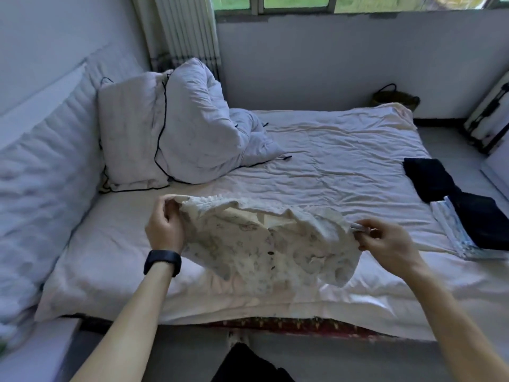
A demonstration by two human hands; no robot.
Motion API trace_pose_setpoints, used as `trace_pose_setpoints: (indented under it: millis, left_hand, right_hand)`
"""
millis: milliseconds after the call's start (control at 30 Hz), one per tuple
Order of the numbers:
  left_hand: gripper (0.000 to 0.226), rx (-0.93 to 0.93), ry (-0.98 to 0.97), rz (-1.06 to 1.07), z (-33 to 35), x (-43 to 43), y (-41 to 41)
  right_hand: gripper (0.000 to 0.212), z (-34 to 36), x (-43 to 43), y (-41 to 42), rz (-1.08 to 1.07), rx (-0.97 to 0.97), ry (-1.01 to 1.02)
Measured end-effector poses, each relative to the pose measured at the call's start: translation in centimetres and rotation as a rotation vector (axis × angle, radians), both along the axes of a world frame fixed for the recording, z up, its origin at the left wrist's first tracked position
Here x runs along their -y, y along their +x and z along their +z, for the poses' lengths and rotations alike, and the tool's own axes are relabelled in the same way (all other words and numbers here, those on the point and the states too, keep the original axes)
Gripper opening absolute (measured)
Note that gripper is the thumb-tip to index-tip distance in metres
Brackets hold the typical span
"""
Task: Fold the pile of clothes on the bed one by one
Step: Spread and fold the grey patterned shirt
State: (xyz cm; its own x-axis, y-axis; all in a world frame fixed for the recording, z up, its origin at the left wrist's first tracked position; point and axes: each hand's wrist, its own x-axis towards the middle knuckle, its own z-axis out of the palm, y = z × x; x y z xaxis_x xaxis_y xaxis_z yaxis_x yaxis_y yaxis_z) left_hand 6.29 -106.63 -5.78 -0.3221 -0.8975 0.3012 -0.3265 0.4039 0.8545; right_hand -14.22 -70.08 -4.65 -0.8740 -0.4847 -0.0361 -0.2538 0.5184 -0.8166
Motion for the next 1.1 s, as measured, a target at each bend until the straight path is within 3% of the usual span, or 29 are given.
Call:
trace_pose_setpoints:
  millis: [67, 233, 300, 433, 567, 700, 833, 933, 1000, 1100]
  left_hand:
    - [0.022, 0.023, -0.065, -0.011, 0.1, 0.1, 0.1]
    - [0.045, 0.429, -0.373, -0.143, 0.8, 4.6, -1.1]
    - [0.051, 0.482, -0.495, -0.177, 1.3, 7.0, -2.9]
    - [0.045, 0.564, -0.62, -0.284, 0.6, 11.2, -8.8]
    - [0.037, 0.797, -0.524, -0.372, -2.4, 15.3, -16.7]
    - [0.021, 1.062, -0.402, -0.434, -8.0, 19.8, -26.2]
    - [0.026, 1.083, -0.4, -0.419, -15.6, 23.3, -35.8]
    - [0.04, 0.979, -0.42, -0.484, -22.2, 22.9, -40.1]
    - [0.044, 0.945, -0.403, -0.57, -27.5, 20.8, -39.9]
    - [0.047, 1.019, -0.22, -0.677, -35.2, 15.9, -34.5]
  right_hand:
    - [0.023, 0.8, 0.8, 0.6, -0.095, -0.072, -0.006]
    - [0.016, 1.6, 2.5, -1.0, -0.25, -0.156, -0.032]
    - [0.015, 1.8, 3.5, -2.6, -0.257, -0.177, 0.027]
    - [0.007, 0.9, 7.2, -8.1, -0.238, -0.034, 0.1]
    - [0.004, -2.8, 11.9, -15.3, -0.211, 0.129, 0.206]
    - [0.008, -8.8, 17.5, -23.1, -0.223, 0.137, 0.37]
    - [0.011, -15.8, 24.0, -30.6, -0.231, 0.028, 0.489]
    - [0.045, -21.6, 27.7, -33.4, -0.176, 0.05, 0.486]
    - [0.062, -25.5, 28.4, -32.6, -0.084, 0.12, 0.547]
    - [0.065, -31.4, 26.8, -28.0, -0.025, 0.297, 0.668]
